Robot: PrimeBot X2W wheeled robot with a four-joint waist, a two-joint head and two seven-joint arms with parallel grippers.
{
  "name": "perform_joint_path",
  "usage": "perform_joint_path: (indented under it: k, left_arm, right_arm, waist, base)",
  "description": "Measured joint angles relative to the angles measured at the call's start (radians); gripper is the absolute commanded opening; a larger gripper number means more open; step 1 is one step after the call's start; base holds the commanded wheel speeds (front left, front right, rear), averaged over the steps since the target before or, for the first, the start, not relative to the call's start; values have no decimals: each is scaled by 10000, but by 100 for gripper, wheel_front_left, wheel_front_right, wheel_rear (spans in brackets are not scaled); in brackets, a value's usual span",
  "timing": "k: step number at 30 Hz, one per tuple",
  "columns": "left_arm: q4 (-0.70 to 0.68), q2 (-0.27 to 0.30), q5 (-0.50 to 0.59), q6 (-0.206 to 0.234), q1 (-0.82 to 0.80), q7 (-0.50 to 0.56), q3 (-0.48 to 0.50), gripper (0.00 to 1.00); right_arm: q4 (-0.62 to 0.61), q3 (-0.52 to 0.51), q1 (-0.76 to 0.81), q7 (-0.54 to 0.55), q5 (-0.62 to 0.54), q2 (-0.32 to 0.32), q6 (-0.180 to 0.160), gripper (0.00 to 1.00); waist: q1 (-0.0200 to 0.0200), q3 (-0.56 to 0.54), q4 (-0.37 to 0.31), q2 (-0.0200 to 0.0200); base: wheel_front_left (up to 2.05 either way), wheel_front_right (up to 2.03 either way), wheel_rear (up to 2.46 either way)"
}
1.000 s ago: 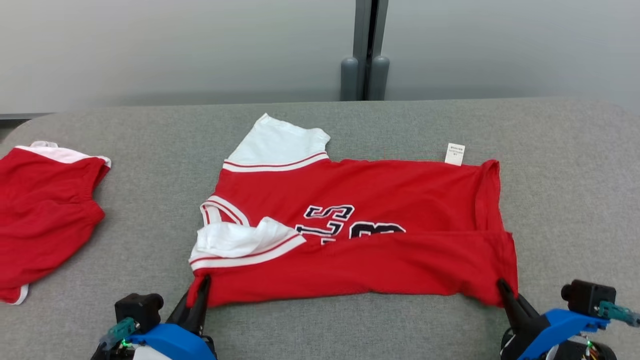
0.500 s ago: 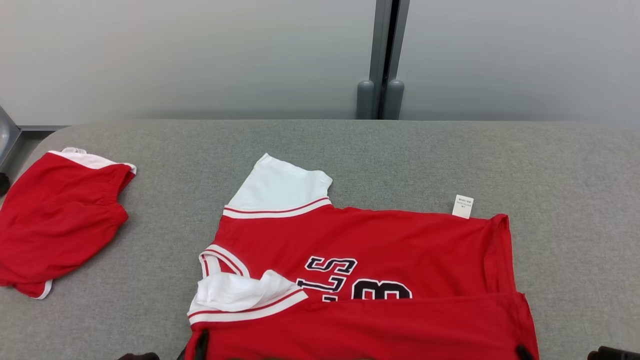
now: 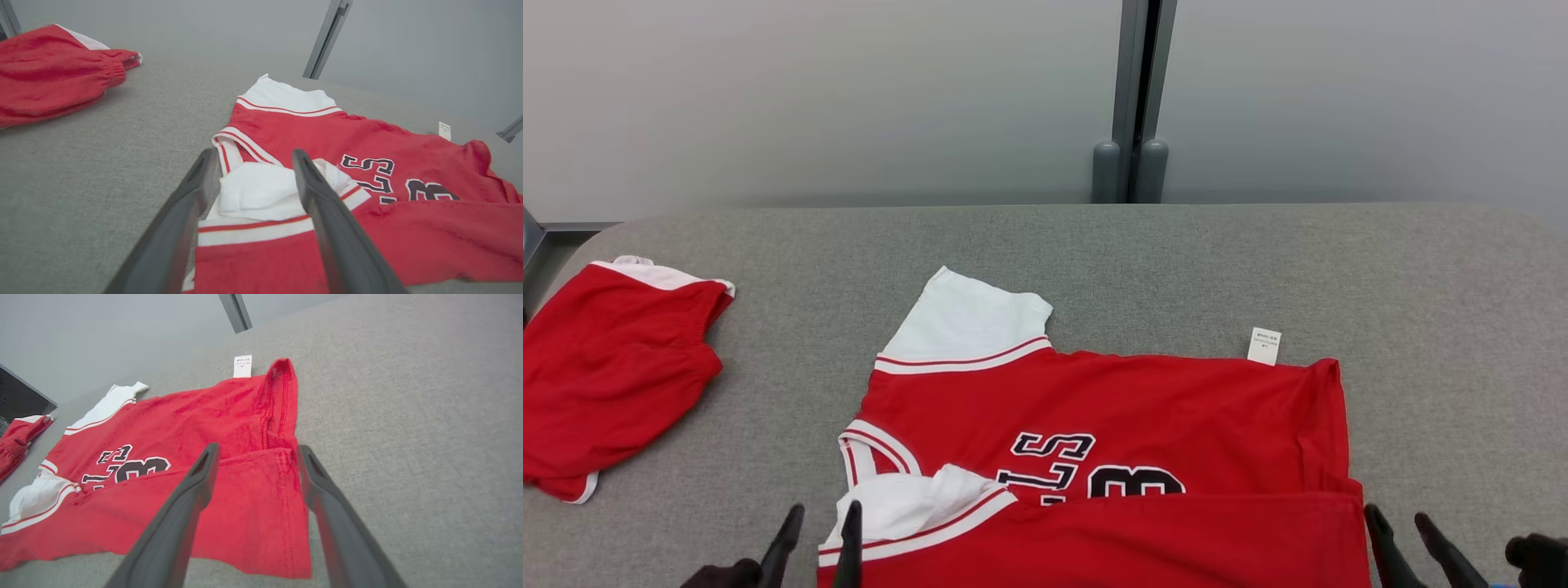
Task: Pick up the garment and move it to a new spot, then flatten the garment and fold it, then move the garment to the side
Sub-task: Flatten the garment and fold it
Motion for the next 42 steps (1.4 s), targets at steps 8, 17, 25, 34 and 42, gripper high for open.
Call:
perform_joint_path:
  k: [8,17,25,34,42]
  left_arm:
    - [-1047,-570,1101,75,-319,-174,1446,100]
    - [-1701,-1499,2487,-215,-299,-176,3135,100]
    - [-1496,-1741,3591,-541,-223,-176,3580,100]
    - [-867,-1810,4119,-788,-16,-178,3749,100]
    - [-533,-1927,4263,-984,123,-178,3877,100]
  right_arm:
    - [-324,288,-992,-1455,-267,13,0,100]
    - [-443,857,-1371,-3202,-1246,-13,0,100]
    - [-387,1085,-1168,-3802,-1776,10,0,100]
    - [-240,1060,-546,-3960,-1718,35,0,100]
    - [-27,1133,-354,-3912,-1716,36,0,100]
  waist:
    - [0,-170,-131,0]
    - [0,-368,-93,0]
    - [1,-496,1,0]
    - [0,-596,98,0]
    - [0,-638,114,0]
  base:
    - [0,0,0]
    - [0,0,0]
    - [0,0,0]
    - [0,0,0]
    - [0,0,0]
